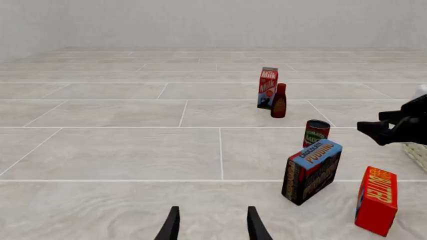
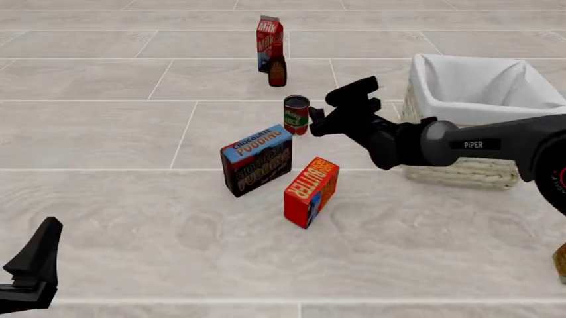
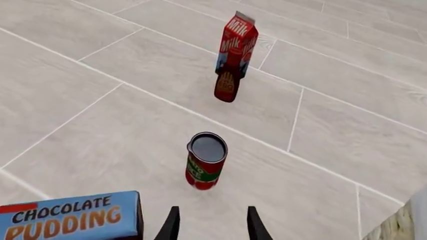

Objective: Pick the tomato sauce and place it in the basket.

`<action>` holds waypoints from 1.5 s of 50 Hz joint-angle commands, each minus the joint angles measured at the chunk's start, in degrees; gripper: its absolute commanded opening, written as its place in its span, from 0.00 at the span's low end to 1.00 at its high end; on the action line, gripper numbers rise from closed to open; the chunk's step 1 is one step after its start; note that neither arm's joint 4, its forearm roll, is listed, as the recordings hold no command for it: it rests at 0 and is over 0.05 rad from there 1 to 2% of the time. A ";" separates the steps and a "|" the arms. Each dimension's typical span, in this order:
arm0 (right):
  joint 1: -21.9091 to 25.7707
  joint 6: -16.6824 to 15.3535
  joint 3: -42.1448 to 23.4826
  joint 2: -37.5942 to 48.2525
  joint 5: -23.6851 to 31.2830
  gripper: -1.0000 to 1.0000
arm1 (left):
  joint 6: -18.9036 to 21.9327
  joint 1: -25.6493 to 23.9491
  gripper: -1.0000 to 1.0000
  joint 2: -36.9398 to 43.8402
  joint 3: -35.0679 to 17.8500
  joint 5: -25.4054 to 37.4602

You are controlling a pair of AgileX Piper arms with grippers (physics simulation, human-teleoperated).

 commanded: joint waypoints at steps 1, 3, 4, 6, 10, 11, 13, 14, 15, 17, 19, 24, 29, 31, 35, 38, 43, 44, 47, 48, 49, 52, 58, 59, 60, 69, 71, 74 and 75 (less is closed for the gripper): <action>-0.04 0.45 -4.73 4.35 1.31 1.00 | 0.00 0.00 1.00 0.00 0.00 0.00; -0.10 0.65 -5.33 5.15 1.37 1.00 | -0.01 0.00 1.00 -0.01 0.00 0.00; -0.09 0.59 -5.62 5.48 1.43 1.00 | 0.00 0.01 1.00 0.01 0.00 0.00; -0.20 0.69 -6.29 6.03 1.58 1.00 | 0.00 0.00 1.00 0.00 0.00 0.00; -0.34 0.65 -7.92 7.25 2.20 1.00 | 0.01 0.00 1.00 -0.01 0.00 0.00; -0.38 0.56 -8.11 7.45 2.19 1.00 | 0.00 0.00 1.00 0.00 0.00 0.00; -0.31 0.63 -8.56 7.78 2.41 1.00 | -0.01 0.00 1.00 0.00 0.00 0.00; -0.37 0.48 -8.99 8.17 2.49 1.00 | 0.00 0.00 1.00 0.00 0.00 0.00; -0.36 0.50 -9.26 8.43 2.58 1.00 | -0.01 0.00 1.00 0.00 0.00 0.00; -0.39 0.34 -9.85 8.89 2.83 1.00 | 0.00 0.00 1.00 0.00 0.00 0.00; -0.41 0.46 -10.25 9.07 3.08 1.00 | 0.00 0.00 1.00 0.00 0.00 0.00; -0.61 0.35 -11.71 10.27 3.52 1.00 | 0.00 -0.01 1.00 0.00 0.00 0.00; -0.98 0.26 -13.28 11.61 3.96 1.00 | 0.00 0.00 1.00 0.00 0.00 0.00; -1.14 0.10 -14.04 12.08 4.27 1.00 | 0.00 0.01 1.00 -0.01 0.00 0.00; -1.33 0.10 -15.38 13.03 4.83 1.00 | 0.00 0.00 1.00 -0.01 0.00 0.00; -1.52 -0.05 -16.13 13.60 5.08 1.00 | 0.01 -0.01 1.00 0.00 0.00 0.00; -1.60 0.05 -17.78 14.90 5.76 1.00 | -0.01 0.01 1.00 0.02 0.00 0.00; -1.60 0.05 -17.79 14.91 5.77 1.00 | -0.01 0.01 1.00 0.02 0.00 0.00; -1.61 0.11 -18.70 15.52 6.15 1.00 | 0.00 0.01 1.00 0.00 0.00 0.00; -1.62 0.22 -19.11 15.80 6.30 1.00 | 0.01 0.00 1.00 0.00 0.00 0.00; -1.63 0.26 -19.51 16.09 6.45 1.00 | 0.01 -0.01 1.00 -0.01 0.00 0.00; -1.70 0.25 -20.81 16.91 6.90 1.00 | 0.01 0.00 1.00 0.00 0.00 0.00; -1.68 0.18 -23.11 18.46 7.86 1.00 | 0.00 0.00 1.00 0.00 0.00 0.00; -1.71 0.19 -23.43 18.64 7.99 1.00 | -0.01 0.01 1.00 -0.01 0.00 0.00; -1.67 0.14 -24.06 18.95 8.32 1.00 | 0.00 -0.01 1.00 0.01 0.00 0.00; -1.84 0.17 -28.34 21.63 10.19 1.00 | 0.00 0.00 1.00 0.01 0.00 0.00; -1.82 0.11 -28.78 21.93 10.35 1.00 | 0.00 0.01 1.00 -0.01 0.00 0.00; -1.73 0.38 -30.17 22.71 11.10 1.00 | 0.00 0.00 1.00 0.02 0.00 0.00; -1.62 0.75 -30.86 23.08 11.53 1.00 | 0.00 0.00 1.00 -0.01 0.00 0.00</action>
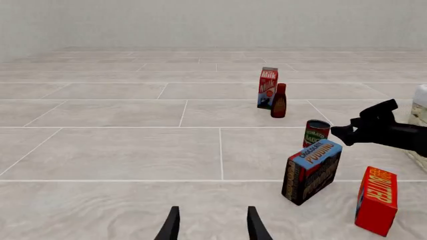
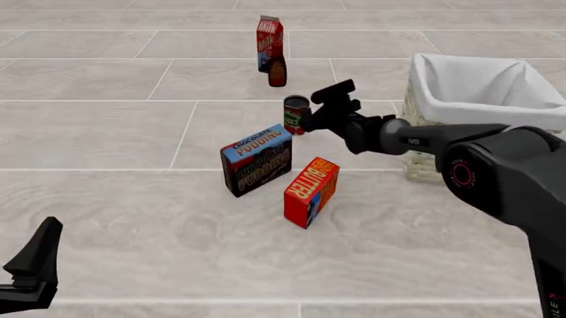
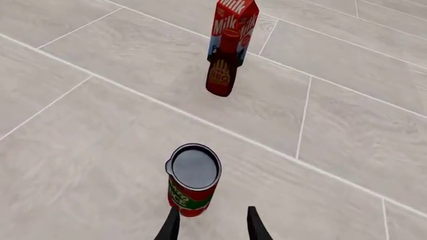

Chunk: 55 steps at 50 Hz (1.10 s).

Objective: Pick the tomato sauce and place it in the basket.

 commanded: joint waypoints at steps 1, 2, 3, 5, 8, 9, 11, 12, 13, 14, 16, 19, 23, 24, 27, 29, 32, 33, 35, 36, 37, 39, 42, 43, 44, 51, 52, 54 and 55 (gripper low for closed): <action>0.10 0.63 -4.78 2.92 2.30 1.00 | 0.00 0.00 1.00 -0.02 0.00 0.00; 0.07 0.73 -5.76 3.52 2.74 1.00 | 0.01 0.00 1.00 -0.01 0.00 0.00; 0.06 0.73 -5.80 3.54 2.76 1.00 | 0.01 0.00 1.00 -0.01 0.00 0.00; 0.15 0.91 -6.44 3.94 3.03 1.00 | 0.00 0.00 1.00 0.01 0.00 0.00; 0.26 0.95 -7.82 4.85 3.66 1.00 | 0.00 0.00 1.00 0.01 0.00 0.00; 0.32 1.09 -8.07 4.98 3.79 1.00 | 0.01 -0.01 1.00 0.00 0.00 0.00; 0.55 1.10 -8.99 5.43 4.25 1.00 | 0.00 0.00 1.00 0.02 0.00 0.00; 0.66 1.19 -9.34 5.58 4.43 1.00 | -0.01 0.00 1.00 0.00 0.00 0.00; 0.79 1.13 -9.68 5.81 4.60 1.00 | 0.00 0.00 1.00 0.01 0.00 0.00; 0.91 1.23 -9.92 5.96 4.69 1.00 | 0.00 0.00 1.00 0.00 0.00 0.00; 1.20 1.18 -10.48 6.20 5.08 1.00 | 0.00 -0.01 1.00 -0.01 0.00 0.00; 1.33 1.19 -10.98 6.51 5.28 1.00 | 0.00 0.01 1.00 -0.01 0.00 0.00; 1.41 1.26 -12.09 7.27 5.75 1.00 | -0.01 -0.01 1.00 0.01 0.00 0.00; 1.37 1.26 -12.50 7.53 5.95 1.00 | 0.01 -0.01 1.00 -0.01 0.00 0.00; 1.38 1.30 -13.34 8.11 6.40 1.00 | 0.00 0.00 1.00 -0.01 0.00 0.00; 1.32 1.28 -14.25 8.77 6.84 1.00 | 0.00 0.00 1.00 -0.02 0.00 0.00; 1.18 1.21 -15.57 9.59 7.53 1.00 | 0.00 0.01 1.00 -0.01 0.00 0.00; 0.99 1.26 -16.15 10.00 7.74 1.00 | 0.00 0.00 1.00 0.01 0.00 0.00; 0.99 1.19 -16.41 10.21 7.89 1.00 | 0.00 0.01 1.00 -0.01 0.00 0.00; 0.85 1.30 -17.03 10.60 8.21 1.00 | -0.01 0.00 1.00 0.00 0.00 0.00; 0.78 1.26 -17.32 10.80 8.34 1.00 | 0.01 0.00 1.00 -0.01 0.00 0.00; 0.74 1.26 -17.97 11.17 8.71 1.00 | 0.00 0.00 1.00 0.01 0.00 0.00; 0.63 1.06 -19.34 12.04 9.32 1.00 | 0.00 0.01 1.00 -0.01 0.00 0.00; 0.68 1.21 -19.52 12.14 9.40 1.00 | -0.01 0.01 1.00 0.01 0.00 0.00; 0.76 1.26 -19.73 12.23 9.57 1.00 | -0.01 0.00 1.00 0.00 0.00 0.00; 1.34 1.26 -22.29 13.64 10.88 1.00 | -0.01 0.01 1.00 0.01 0.00 0.00; 1.47 1.39 -22.54 13.80 11.00 1.00 | 0.00 0.01 1.00 -0.04 0.00 -0.01; 1.65 1.36 -23.10 14.19 11.28 1.00 | 0.02 0.00 1.00 -0.01 0.00 0.00; 1.80 1.39 -23.51 14.47 11.50 1.00 | 0.00 -0.01 1.00 0.00 0.00 0.00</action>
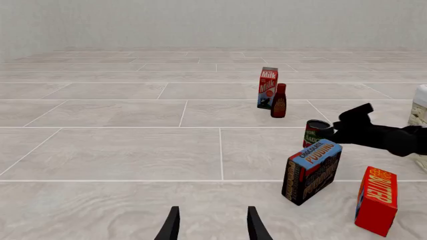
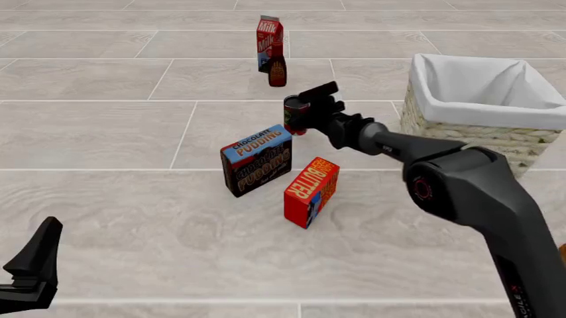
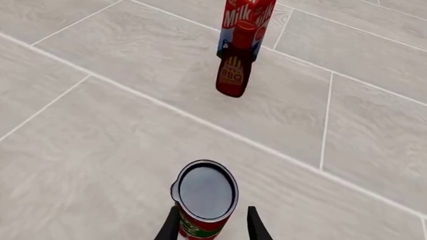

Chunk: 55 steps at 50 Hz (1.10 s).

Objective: Pick the tomato sauce and place it in the basket.

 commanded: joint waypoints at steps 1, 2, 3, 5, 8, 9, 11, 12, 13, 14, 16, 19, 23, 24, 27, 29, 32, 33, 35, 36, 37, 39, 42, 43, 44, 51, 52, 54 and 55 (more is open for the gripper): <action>0.76 0.13 -3.79 2.35 1.95 1.00 | 0.01 0.00 1.00 0.00 0.00 0.00; 0.87 0.10 -4.29 2.68 2.18 1.00 | 0.00 0.00 1.00 -0.01 0.00 0.00; 0.92 0.09 -4.55 2.84 2.31 1.00 | -0.01 0.00 1.00 0.01 0.00 0.00; 1.01 0.15 -4.98 3.06 2.56 1.00 | 0.01 -0.02 1.00 -0.01 0.00 0.00; 1.07 0.08 -6.38 3.89 3.27 1.00 | -0.01 0.00 1.00 0.00 0.00 0.00; 1.03 0.00 -6.69 4.09 3.40 1.00 | -0.01 0.00 1.00 0.00 0.00 0.00; 0.97 -0.02 -7.23 4.48 3.67 1.00 | -0.01 0.00 1.00 -0.01 0.00 0.00; 0.85 -0.13 -7.79 4.83 4.01 1.00 | 0.01 0.00 1.00 0.00 0.00 0.00; 0.84 -0.06 -7.92 4.89 4.08 1.00 | 0.02 0.00 1.00 -0.01 0.00 0.00; 0.84 -0.06 -7.93 4.89 4.09 1.00 | 0.02 0.00 1.00 -0.01 0.00 0.00; 0.75 -0.12 -8.68 5.40 4.49 1.00 | -0.01 0.10 1.00 0.20 -0.07 -0.22; 0.31 -0.06 -10.50 6.55 5.38 1.00 | -0.03 0.10 1.00 0.20 -0.05 -0.20; -0.10 -0.03 -12.50 7.62 6.39 1.00 | -0.02 0.11 1.00 0.14 -0.05 -0.17; -0.16 -0.17 -12.95 7.88 6.61 1.00 | -0.04 0.11 1.00 0.18 -0.05 -0.17; -0.09 0.07 -12.27 7.42 5.87 1.00 | -0.02 0.11 1.00 0.17 -0.04 -0.20; 0.08 1.28 -10.39 6.18 4.32 0.00 | -0.03 0.11 1.00 0.18 -0.04 -0.20; -0.13 0.58 -10.73 6.28 4.60 0.00 | -0.02 0.11 1.00 0.17 -0.01 -0.23; -0.11 0.50 -10.40 6.05 4.39 0.00 | -0.04 0.11 1.00 0.21 -0.01 -0.25; -0.05 0.41 -9.51 5.50 4.00 0.00 | -0.03 0.11 1.00 0.18 -0.02 -0.23; 0.01 0.38 -9.04 5.23 3.83 0.00 | -0.03 0.11 1.00 0.19 0.01 -0.26; 0.08 0.28 -8.47 4.96 3.57 0.00 | -0.03 0.11 1.00 0.18 0.01 -0.26; 0.13 0.15 -7.88 4.54 3.43 0.00 | -0.03 0.11 1.00 0.18 0.01 -0.27; 0.06 -0.06 -7.60 4.22 3.42 0.00 | -0.03 0.12 1.00 0.19 0.01 -0.26; 0.02 -0.15 -7.51 4.00 3.48 0.00 | -0.03 0.11 1.00 0.21 0.00 -0.26; -0.05 -0.28 -7.41 3.79 3.48 0.00 | -0.03 0.11 1.00 0.21 0.01 -0.28; -0.53 -0.92 -4.83 1.20 2.78 0.00 | -0.04 0.12 1.00 0.13 0.03 -0.20; -0.59 -1.00 -4.20 0.65 2.61 0.00 | -0.03 0.12 1.00 0.09 0.03 -0.18; -0.73 -1.11 -2.67 -0.63 2.17 0.00 | -0.03 0.11 1.00 0.02 0.01 -0.09; -0.77 -1.22 -2.25 -0.98 2.06 0.00 | -0.04 0.12 1.00 0.03 0.01 -0.10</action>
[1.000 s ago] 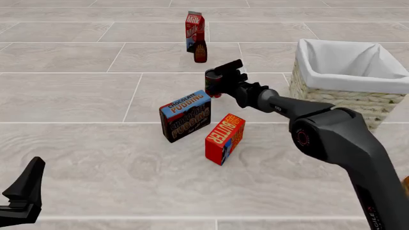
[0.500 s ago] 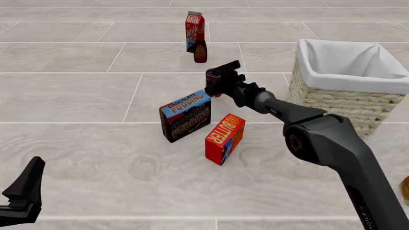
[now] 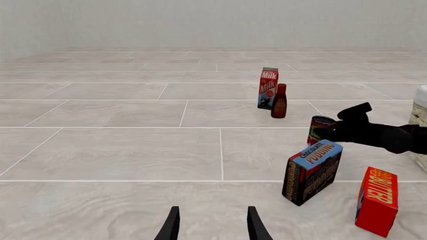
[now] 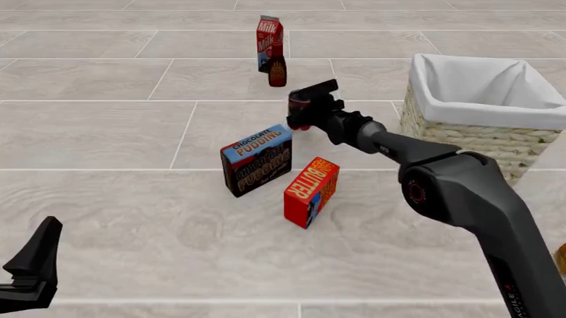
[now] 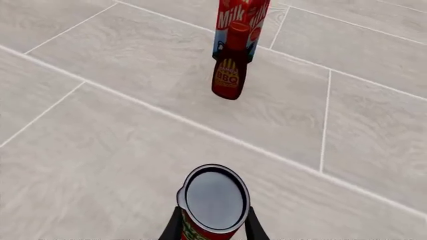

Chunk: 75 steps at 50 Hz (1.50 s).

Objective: Pick the tomato sauce and place it in the basket.

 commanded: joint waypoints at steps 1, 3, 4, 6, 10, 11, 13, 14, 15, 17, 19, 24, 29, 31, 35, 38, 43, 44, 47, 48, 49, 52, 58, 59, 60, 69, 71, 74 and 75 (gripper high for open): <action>-0.56 0.13 4.33 -4.32 -1.33 0.00 | -0.01 0.01 1.00 -0.12 0.00 0.12; -0.68 -0.31 5.71 -5.59 -1.71 0.00 | -0.01 0.01 1.00 -0.12 0.00 0.12; -0.74 -0.30 5.82 -5.70 -1.68 0.00 | 0.00 0.01 1.00 -0.12 0.00 0.12; -0.94 -0.47 6.82 -6.65 -1.88 0.00 | -0.01 0.01 1.00 -0.11 -0.02 0.13; -1.12 -0.80 8.47 -8.28 -2.19 0.00 | -0.01 0.01 1.00 -0.02 -0.02 0.04; -1.19 -0.94 8.94 -8.78 -2.29 0.00 | -0.01 0.01 1.00 -0.02 -0.02 0.04; -1.21 -1.00 9.99 -9.74 -2.56 0.00 | -0.01 0.01 1.00 0.12 -0.01 -0.11; -1.26 -1.13 10.46 -10.24 -2.66 0.00 | -0.01 0.01 1.00 0.12 -0.01 -0.11; -1.26 -1.17 10.74 -10.55 -2.68 0.00 | 0.00 0.01 1.00 0.23 0.01 -0.24; -1.25 -1.27 11.23 -11.02 -2.76 0.00 | 0.00 0.01 1.00 0.27 0.02 -0.29; -1.32 -1.37 12.28 -12.06 -3.06 0.00 | 0.00 0.00 1.00 0.24 -0.01 -0.24; -1.37 -1.35 15.72 -15.03 -4.04 0.00 | 0.00 0.00 1.00 0.21 -0.04 -0.19; -1.56 -1.31 18.22 -17.18 -4.70 0.00 | 0.00 0.01 1.00 0.24 -0.02 -0.23; -1.57 -1.63 19.23 -18.07 -4.89 0.00 | 0.00 0.01 1.00 0.22 -0.01 -0.21; -1.85 -2.09 21.22 -20.08 -5.25 0.00 | 0.00 0.00 1.00 0.21 -0.04 -0.18; -1.78 -2.42 22.97 -21.78 -5.51 0.00 | 0.00 0.01 1.00 0.20 -0.04 -0.18; -1.76 -2.86 24.47 -23.93 -5.10 0.00 | -0.01 0.01 1.00 0.20 -0.04 -0.17; -1.84 -3.07 24.83 -24.87 -4.67 0.00 | 0.00 0.02 1.00 0.21 -0.04 -0.18; -2.09 -3.18 25.32 -25.93 -4.46 0.00 | 0.00 0.01 1.00 0.21 -0.04 -0.18; -2.05 -3.12 25.60 -26.41 -4.21 0.00 | 0.01 0.01 1.00 0.23 -0.04 -0.19; -2.07 -2.95 25.96 -27.00 -4.09 0.00 | 0.00 0.00 1.00 0.21 -0.04 -0.18; -2.10 -3.25 26.99 -28.63 -3.50 0.00 | 0.01 0.02 1.00 0.20 -0.04 -0.18; -2.65 -2.56 27.62 -31.39 -1.04 0.00 | 0.00 0.01 1.00 0.20 -0.04 -0.18; -2.65 -2.56 27.61 -31.39 -1.03 0.00 | 0.00 0.01 1.00 0.20 -0.04 -0.18; -2.80 -2.65 27.50 -32.15 0.06 0.00 | 0.01 0.01 1.00 0.17 -0.05 -0.17; -3.25 -2.34 26.79 -33.81 3.08 0.00 | 0.01 0.00 1.00 0.21 -0.04 -0.18; -3.42 -2.13 26.04 -34.10 4.27 0.00 | 0.02 -0.01 1.00 0.19 -0.04 -0.18; -3.92 -1.57 24.77 -34.73 6.18 0.00 | 0.00 0.01 1.00 0.22 -0.04 -0.18; -3.92 -1.57 24.75 -34.72 6.19 0.00 | 0.00 0.01 1.00 0.22 -0.04 -0.18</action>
